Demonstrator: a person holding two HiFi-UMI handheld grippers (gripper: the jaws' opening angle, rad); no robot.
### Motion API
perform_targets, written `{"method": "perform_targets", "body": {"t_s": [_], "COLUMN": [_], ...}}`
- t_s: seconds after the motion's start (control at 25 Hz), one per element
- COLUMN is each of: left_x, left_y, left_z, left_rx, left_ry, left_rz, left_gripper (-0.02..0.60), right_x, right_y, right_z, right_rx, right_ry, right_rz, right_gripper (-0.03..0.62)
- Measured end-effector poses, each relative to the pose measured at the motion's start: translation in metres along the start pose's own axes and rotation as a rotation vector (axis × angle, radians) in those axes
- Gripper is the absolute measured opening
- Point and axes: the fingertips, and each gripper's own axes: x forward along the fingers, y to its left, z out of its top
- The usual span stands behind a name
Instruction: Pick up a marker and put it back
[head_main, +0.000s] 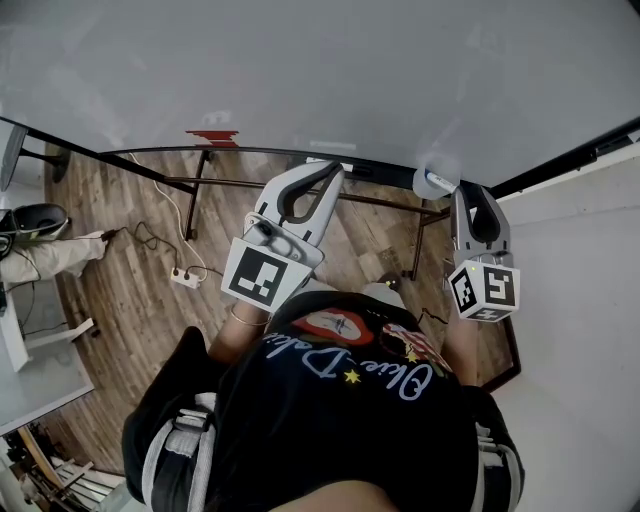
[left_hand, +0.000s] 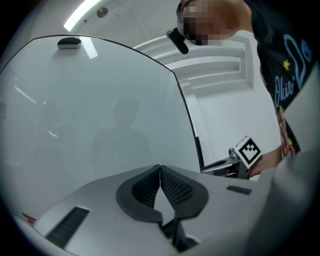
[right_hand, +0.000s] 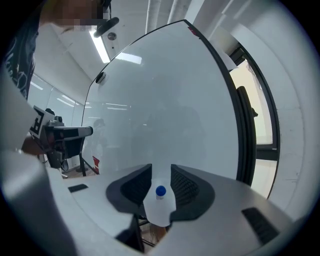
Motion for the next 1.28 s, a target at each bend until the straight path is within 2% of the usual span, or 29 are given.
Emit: {"method": "perform_targets", "body": {"t_s": [0.44,1.0,1.28], "left_x": [0.002,0.013,0.013], "left_y": [-0.012,-0.023,-0.024], "left_z": [0.003,0.003,0.002], "left_rx": [-0.012,-0.014,-0.018], "left_ry": [-0.009,-0.012,-0.01], "left_rz": [-0.061,-0.135,-0.14], "left_gripper": [0.003,0.003,0.003], "right_x": [-0.028,-0.049,-0.052], "right_y": [0.013,0.018,0.018], "right_z": [0.033,0.043,0.048], "right_rx": [0.049,0.038,0.036], "right_ry": [-0.102,-0.116,-0.126], "right_rz": [0.012,-0.002,-0.01], "right_gripper": [0.013,0.0,0.0]}}
